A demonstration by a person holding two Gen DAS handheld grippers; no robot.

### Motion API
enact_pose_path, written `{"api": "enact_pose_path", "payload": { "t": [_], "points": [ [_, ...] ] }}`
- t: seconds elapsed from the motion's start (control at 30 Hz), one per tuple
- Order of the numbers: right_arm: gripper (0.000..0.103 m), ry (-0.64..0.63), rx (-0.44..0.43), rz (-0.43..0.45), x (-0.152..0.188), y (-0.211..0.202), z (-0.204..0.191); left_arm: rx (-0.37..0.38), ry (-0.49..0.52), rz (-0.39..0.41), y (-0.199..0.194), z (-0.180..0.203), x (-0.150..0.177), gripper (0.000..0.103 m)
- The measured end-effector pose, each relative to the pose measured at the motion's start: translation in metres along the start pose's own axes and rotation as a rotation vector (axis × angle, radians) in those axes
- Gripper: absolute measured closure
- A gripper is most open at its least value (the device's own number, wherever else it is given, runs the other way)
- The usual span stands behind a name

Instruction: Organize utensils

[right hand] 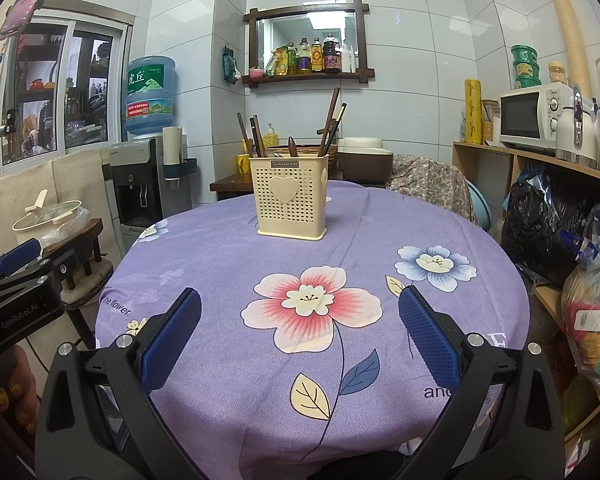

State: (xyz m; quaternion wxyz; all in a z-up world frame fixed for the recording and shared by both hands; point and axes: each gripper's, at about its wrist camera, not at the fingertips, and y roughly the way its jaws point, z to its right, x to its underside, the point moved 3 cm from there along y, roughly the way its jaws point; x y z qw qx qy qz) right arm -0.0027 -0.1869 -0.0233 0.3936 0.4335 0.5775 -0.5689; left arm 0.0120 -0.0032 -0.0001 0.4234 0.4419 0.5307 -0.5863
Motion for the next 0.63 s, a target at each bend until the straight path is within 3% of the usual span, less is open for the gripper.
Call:
{"api": "enact_pose_path", "payload": {
  "t": [0.63],
  "points": [
    [0.006,0.004,-0.002,-0.005,0.0030,-0.0005,0.0003,-0.004,-0.002,0.020,-0.0026,0.0005,0.0045,0.005]
  ]
}}
